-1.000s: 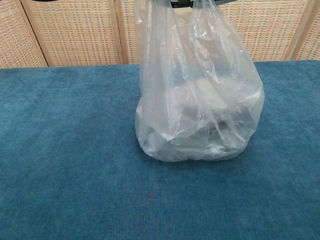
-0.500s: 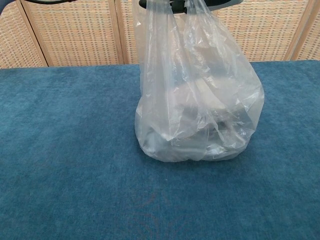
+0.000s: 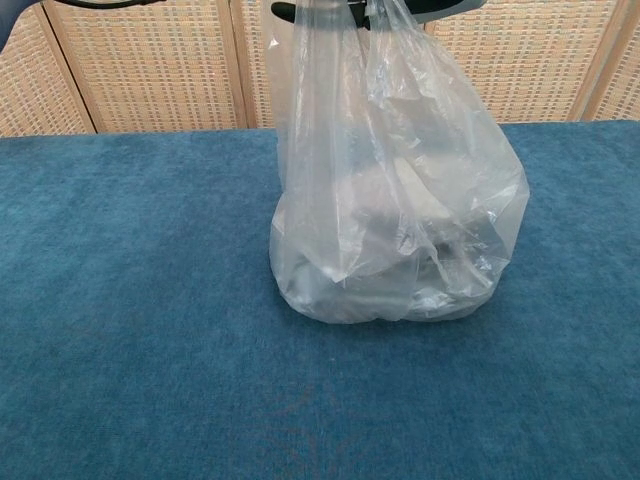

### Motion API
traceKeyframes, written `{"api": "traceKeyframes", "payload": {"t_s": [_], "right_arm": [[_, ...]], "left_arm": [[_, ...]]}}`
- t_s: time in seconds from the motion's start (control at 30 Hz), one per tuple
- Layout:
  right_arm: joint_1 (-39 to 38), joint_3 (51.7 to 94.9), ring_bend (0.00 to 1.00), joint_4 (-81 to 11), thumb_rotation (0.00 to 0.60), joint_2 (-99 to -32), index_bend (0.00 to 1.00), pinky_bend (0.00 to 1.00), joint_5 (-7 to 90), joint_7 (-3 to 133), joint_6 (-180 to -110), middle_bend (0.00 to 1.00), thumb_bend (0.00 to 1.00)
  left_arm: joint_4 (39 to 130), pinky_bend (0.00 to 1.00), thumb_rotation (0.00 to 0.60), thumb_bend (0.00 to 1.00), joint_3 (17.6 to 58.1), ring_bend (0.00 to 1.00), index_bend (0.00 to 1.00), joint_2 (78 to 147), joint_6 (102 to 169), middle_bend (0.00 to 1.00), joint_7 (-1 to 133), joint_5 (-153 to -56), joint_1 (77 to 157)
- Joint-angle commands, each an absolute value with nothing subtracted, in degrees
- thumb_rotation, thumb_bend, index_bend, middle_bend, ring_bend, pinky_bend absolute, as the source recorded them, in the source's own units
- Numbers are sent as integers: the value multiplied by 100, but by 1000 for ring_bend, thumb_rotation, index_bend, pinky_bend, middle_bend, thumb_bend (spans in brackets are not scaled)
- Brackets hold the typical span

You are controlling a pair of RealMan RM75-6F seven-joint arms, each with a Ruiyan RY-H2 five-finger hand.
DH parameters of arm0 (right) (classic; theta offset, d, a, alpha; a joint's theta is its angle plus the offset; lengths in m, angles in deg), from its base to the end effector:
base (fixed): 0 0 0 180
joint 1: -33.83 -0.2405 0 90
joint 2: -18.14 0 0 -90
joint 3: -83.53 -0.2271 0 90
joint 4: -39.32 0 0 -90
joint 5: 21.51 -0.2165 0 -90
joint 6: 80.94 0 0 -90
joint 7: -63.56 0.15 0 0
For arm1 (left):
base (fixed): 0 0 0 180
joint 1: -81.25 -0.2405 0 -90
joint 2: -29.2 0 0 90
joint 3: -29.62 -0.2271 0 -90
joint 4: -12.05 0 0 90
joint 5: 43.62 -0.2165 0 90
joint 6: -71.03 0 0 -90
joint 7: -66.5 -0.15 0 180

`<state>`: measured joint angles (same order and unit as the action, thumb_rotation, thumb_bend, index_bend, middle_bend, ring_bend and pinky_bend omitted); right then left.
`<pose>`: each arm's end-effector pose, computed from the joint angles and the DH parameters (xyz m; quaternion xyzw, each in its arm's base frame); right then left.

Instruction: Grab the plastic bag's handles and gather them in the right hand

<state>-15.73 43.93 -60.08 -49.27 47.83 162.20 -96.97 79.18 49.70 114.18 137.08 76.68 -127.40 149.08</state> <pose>0.0245 -0.3693 0.0786 -0.2435 0.8481 -0.4362 0.1764 0.0607 0.4175 0.0839 -0.6866 -0.1388 -0.6461 0.3030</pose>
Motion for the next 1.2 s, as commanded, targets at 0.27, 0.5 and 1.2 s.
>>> {"api": "traceKeyframes", "payload": {"t_s": [0.27, 0.5, 1.2], "right_arm": [[-1368, 4052, 497, -5978, 600, -5025, 455, 441, 4837, 16045, -9316, 590, 554], [-1263, 3832, 681, -5958, 600, -5128, 572, 558, 4743, 15722, -9054, 712, 1000], [-924, 2811, 707, -5517, 600, -5525, 580, 573, 3671, 14018, -7592, 741, 1000]], "left_arm": [[7841, 7, 600, 413, 4968, 0, 672, 11461, 13703, 0, 7684, -12732, 14923], [7822, 6, 600, 413, 4956, 0, 671, 11461, 13674, 0, 7706, -12712, 14916], [8143, 7, 600, 23, 4769, 0, 82, 10830, 13325, 0, 8252, -12876, 14822]]}}
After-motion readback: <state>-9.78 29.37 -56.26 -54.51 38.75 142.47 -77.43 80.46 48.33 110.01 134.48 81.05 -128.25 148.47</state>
